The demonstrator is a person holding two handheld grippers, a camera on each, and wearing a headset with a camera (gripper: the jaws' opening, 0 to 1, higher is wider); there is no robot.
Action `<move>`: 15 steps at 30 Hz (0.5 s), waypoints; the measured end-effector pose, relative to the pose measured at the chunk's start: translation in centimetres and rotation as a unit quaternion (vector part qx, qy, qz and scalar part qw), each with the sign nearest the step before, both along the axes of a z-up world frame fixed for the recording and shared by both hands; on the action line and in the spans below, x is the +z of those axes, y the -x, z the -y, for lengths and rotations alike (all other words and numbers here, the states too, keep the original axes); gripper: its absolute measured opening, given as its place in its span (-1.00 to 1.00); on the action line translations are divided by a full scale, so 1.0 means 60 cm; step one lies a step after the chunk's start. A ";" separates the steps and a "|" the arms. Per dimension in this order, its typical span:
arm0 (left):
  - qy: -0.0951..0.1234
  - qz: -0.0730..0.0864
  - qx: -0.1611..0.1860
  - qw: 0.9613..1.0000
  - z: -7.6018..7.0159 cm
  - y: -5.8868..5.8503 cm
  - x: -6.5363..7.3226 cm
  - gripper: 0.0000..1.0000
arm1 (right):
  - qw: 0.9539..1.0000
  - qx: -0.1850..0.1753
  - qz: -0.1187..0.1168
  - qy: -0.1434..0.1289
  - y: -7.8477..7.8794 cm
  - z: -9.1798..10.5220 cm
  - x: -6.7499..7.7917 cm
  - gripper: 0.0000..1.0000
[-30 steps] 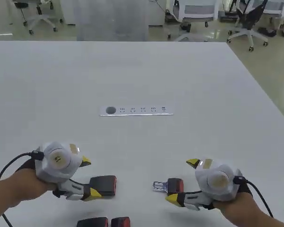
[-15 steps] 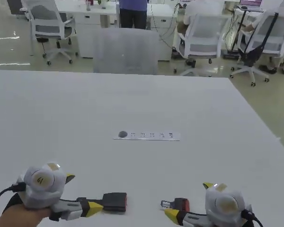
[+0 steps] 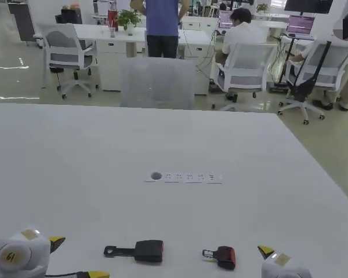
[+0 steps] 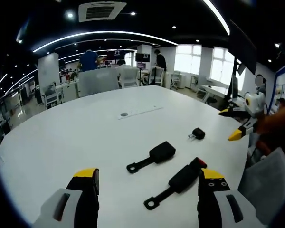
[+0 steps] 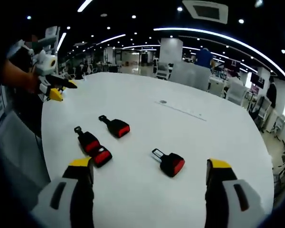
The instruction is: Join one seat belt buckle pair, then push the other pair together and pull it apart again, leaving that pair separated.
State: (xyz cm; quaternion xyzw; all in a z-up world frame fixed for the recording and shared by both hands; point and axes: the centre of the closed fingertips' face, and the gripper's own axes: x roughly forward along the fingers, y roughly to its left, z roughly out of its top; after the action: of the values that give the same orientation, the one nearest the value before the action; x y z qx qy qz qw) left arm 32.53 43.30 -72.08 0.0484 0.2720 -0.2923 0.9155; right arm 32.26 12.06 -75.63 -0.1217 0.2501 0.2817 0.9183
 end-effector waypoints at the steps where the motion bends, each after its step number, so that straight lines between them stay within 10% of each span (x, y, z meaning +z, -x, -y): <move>1: -0.001 -0.001 0.000 1.000 -0.003 0.007 -0.001 0.78 | 1.000 0.005 0.001 0.004 0.010 0.001 0.000 1.00; 15: 0.019 -0.014 -0.080 0.996 0.008 0.111 0.023 0.88 | 0.996 0.081 -0.006 -0.030 0.101 -0.004 0.030 1.00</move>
State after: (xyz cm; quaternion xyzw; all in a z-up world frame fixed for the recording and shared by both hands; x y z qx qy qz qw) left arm 25.86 42.85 -70.68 0.0488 0.2742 -0.3706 0.8860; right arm 26.21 12.33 -73.80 -0.1123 0.2359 0.3630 0.8944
